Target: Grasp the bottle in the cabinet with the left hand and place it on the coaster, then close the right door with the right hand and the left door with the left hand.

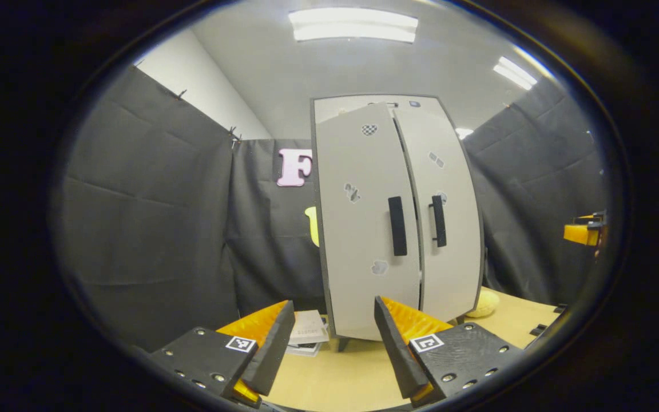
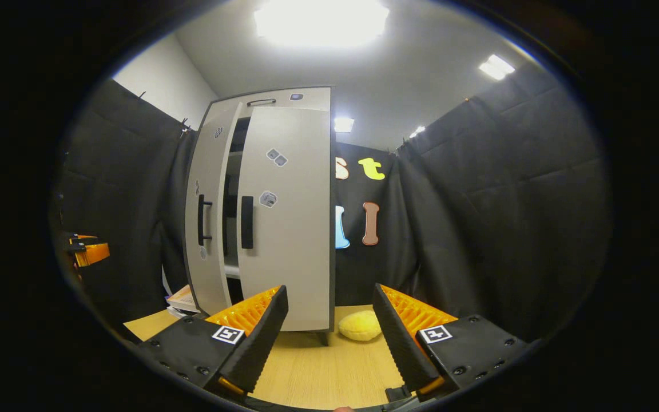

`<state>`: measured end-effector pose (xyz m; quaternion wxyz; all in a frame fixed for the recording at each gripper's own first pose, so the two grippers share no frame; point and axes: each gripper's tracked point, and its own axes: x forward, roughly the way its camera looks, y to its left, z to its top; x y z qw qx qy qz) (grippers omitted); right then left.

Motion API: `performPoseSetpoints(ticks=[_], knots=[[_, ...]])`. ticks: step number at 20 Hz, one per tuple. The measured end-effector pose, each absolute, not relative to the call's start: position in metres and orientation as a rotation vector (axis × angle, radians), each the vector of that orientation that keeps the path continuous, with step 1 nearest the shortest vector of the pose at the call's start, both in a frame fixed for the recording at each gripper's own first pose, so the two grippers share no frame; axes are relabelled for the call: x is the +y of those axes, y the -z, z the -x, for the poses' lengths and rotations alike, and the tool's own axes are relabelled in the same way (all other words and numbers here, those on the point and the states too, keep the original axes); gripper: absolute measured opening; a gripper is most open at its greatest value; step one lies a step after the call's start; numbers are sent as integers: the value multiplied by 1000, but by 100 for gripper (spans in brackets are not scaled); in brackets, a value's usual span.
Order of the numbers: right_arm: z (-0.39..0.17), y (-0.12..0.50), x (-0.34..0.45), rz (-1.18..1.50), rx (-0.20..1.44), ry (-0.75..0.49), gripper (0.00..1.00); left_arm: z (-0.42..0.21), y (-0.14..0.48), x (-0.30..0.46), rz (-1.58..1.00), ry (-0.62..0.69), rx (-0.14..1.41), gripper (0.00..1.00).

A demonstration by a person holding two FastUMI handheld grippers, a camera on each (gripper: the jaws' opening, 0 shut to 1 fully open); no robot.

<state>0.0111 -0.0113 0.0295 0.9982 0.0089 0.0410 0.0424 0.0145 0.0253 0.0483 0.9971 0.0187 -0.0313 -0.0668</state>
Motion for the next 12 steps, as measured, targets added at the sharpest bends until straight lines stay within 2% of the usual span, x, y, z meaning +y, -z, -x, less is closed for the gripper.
performPoseSetpoints(ticks=[3,4,7,8,9,10,11,12], knots=[[2,-38,-7,-7,63,-80,95,1,-44,37,-27,135,-64,87],[7,-40,-5,-6,56,-79,92,6,-41,40,-19,132,-60,87],[18,-41,-2,-6,45,-72,95,14,-31,46,-7,135,-45,87],[20,-42,-2,-8,45,-68,95,15,-29,48,-8,136,-40,82],[19,-43,0,-12,43,-65,92,17,-29,50,-10,137,-37,87],[20,-43,2,-15,42,-64,92,17,-29,52,-11,136,-36,87],[22,-43,4,-16,43,-64,95,17,-28,52,-10,136,-37,82],[22,-43,5,-16,43,-65,95,17,-29,52,-8,138,-37,87]])
